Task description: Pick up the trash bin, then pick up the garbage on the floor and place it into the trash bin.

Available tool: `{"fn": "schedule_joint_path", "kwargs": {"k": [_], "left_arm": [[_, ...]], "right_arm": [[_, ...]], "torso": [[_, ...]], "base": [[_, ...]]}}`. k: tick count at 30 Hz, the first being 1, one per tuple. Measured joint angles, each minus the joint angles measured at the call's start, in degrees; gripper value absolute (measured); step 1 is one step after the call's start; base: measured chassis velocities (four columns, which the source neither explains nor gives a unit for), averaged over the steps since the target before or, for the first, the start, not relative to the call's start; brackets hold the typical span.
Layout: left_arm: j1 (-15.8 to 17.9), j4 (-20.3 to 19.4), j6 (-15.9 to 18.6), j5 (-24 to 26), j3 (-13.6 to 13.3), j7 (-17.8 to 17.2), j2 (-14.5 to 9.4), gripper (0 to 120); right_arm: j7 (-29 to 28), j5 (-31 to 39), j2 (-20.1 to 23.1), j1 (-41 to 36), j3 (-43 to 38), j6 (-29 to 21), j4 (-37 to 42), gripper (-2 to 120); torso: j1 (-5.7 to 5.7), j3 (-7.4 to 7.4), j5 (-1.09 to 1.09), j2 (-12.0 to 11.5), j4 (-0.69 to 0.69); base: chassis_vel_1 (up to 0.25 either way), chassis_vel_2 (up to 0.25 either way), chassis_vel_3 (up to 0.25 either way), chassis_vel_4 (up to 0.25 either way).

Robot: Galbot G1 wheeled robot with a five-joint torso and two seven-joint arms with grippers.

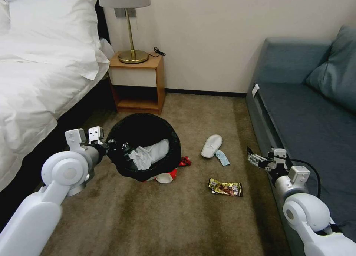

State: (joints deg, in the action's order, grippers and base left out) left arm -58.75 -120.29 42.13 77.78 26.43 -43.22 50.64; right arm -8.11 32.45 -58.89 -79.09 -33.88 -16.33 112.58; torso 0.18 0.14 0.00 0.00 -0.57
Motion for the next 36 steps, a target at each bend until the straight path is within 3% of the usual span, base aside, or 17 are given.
{"fn": "schedule_joint_path", "kwargs": {"k": [13,36], "left_arm": [[-2.14,-2.25,0.00,0.94,2.69,-0.08,-1.33,3],[-2.11,-3.18,0.00,2.98,2.89,-0.95,-2.54,3]], "right_arm": [[0.45,-0.59,-0.81,-1.63,-0.21,-0.30,1.08,100],[0.79,-1.24,-1.70,-1.37,1.38,-0.32,1.02,100]], "torso": [[0.00,0.00,0.00,0.00,0.01],[0.00,0.00,0.00,0.00,0.00]], "base": [[0.000,0.000,0.000,0.000],[0.000,0.000,0.000,0.000]]}}
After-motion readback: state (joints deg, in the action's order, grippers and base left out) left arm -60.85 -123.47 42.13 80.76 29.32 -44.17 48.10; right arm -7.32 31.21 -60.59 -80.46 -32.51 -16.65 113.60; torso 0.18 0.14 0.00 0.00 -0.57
